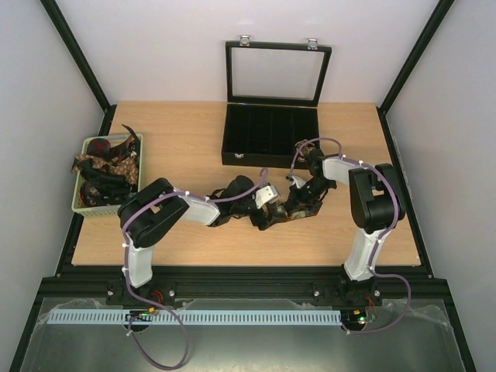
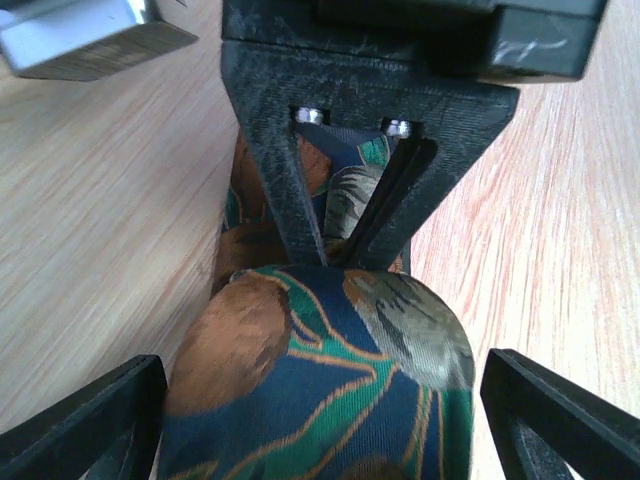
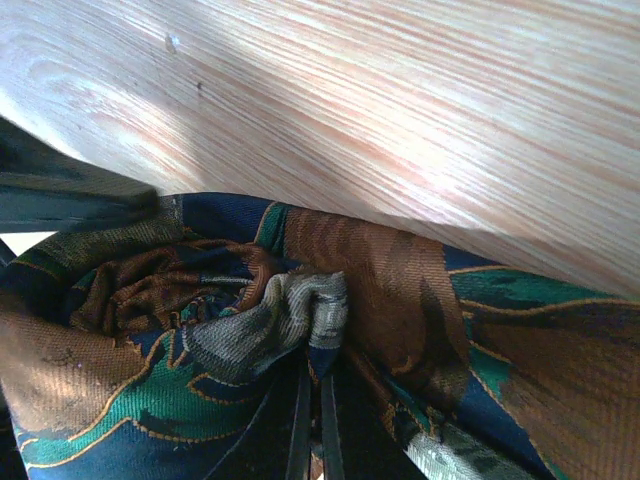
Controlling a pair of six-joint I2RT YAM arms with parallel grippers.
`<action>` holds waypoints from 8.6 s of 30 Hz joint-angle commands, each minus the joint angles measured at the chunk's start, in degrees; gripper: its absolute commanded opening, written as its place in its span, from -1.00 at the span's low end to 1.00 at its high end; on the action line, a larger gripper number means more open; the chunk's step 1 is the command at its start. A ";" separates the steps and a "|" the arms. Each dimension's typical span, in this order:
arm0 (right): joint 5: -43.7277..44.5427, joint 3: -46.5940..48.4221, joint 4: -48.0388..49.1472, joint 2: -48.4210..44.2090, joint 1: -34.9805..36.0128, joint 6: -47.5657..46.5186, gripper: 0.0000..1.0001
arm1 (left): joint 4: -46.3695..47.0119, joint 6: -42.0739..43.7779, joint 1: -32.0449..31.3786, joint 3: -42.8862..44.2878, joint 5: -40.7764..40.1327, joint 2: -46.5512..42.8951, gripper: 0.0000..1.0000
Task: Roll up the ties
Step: Roll the tie at the center of the board, then pick up the tie from the center of the board.
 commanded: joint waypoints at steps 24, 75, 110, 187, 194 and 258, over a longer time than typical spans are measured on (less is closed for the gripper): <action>-12.87 5.64 -13.66 -1.26 -3.92 -4.44 0.21 | -14.98 11.44 -3.21 1.58 -14.53 7.55 -0.27; 12.48 -1.21 0.80 5.20 -1.19 0.58 -0.97 | -1.84 4.30 -1.94 9.65 0.49 7.86 0.65; 10.31 -1.30 -1.09 5.44 -2.94 -0.01 -0.60 | -9.30 1.54 -1.72 8.10 -6.62 4.38 -0.43; 5.05 -0.55 -1.47 2.15 -2.30 -1.57 -0.97 | -10.39 9.11 -1.18 6.99 -2.44 6.79 -0.28; -1.30 2.44 -7.87 -0.17 -7.08 -2.14 -0.17 | -17.61 12.00 -2.97 8.01 -7.31 11.26 -0.55; -18.71 -0.22 -2.89 2.25 -3.02 -6.33 -0.66 | -20.41 12.30 -2.98 9.71 -6.91 13.56 -0.48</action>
